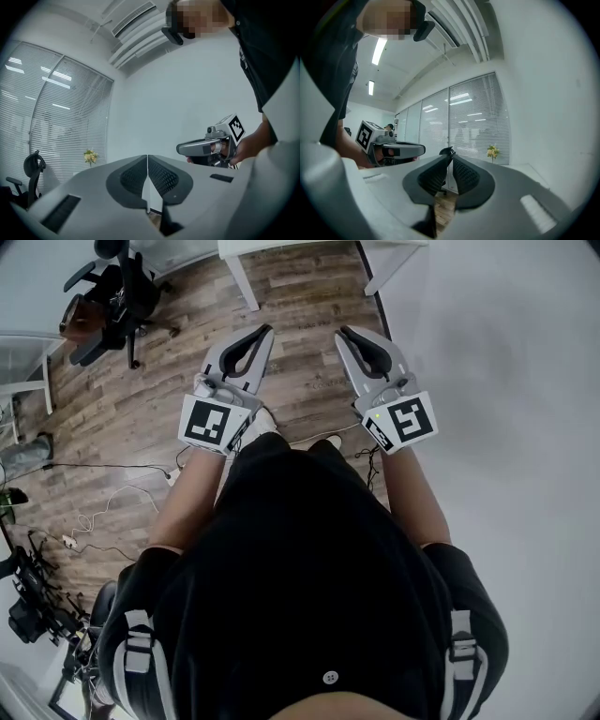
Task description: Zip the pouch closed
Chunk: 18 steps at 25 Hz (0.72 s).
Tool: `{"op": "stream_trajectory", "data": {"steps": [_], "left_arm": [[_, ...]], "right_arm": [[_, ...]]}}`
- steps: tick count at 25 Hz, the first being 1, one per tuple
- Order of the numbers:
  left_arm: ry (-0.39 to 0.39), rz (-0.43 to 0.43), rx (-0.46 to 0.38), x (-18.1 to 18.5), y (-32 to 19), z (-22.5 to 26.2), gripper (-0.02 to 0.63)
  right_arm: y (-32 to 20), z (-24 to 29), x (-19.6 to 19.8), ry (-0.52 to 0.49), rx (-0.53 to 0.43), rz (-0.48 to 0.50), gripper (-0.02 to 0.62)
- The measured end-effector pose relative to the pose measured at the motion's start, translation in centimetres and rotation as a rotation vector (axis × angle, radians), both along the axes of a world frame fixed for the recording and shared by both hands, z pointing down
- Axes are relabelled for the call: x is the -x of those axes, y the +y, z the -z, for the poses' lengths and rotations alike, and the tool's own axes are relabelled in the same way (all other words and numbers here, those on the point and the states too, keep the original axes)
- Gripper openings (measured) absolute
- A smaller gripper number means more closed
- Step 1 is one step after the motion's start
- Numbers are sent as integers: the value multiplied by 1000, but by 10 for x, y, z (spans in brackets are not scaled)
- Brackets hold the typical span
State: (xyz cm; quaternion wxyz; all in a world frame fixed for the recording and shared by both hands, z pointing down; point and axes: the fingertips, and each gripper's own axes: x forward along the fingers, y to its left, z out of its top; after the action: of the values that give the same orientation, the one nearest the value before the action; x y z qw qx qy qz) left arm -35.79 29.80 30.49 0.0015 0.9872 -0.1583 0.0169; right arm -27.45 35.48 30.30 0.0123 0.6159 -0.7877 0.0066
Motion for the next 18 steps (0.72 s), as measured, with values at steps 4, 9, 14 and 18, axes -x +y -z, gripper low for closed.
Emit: {"op": "stream_trajectory", "data": {"steps": [4, 9, 14, 18], "left_arm": [[17, -21, -8, 2, 0, -1, 11], [12, -35, 6, 7, -9, -6, 110], [0, -6, 7, 16, -38, -9, 216], [4, -5, -8, 25, -59, -12, 282]], "right_arm": [[-3, -5, 3, 19, 5, -4, 103], [-13, -9, 10, 33, 13, -16, 219], [-34, -10, 17, 41, 17, -24, 274], [-52, -12, 26, 45, 21, -29, 305]]}}
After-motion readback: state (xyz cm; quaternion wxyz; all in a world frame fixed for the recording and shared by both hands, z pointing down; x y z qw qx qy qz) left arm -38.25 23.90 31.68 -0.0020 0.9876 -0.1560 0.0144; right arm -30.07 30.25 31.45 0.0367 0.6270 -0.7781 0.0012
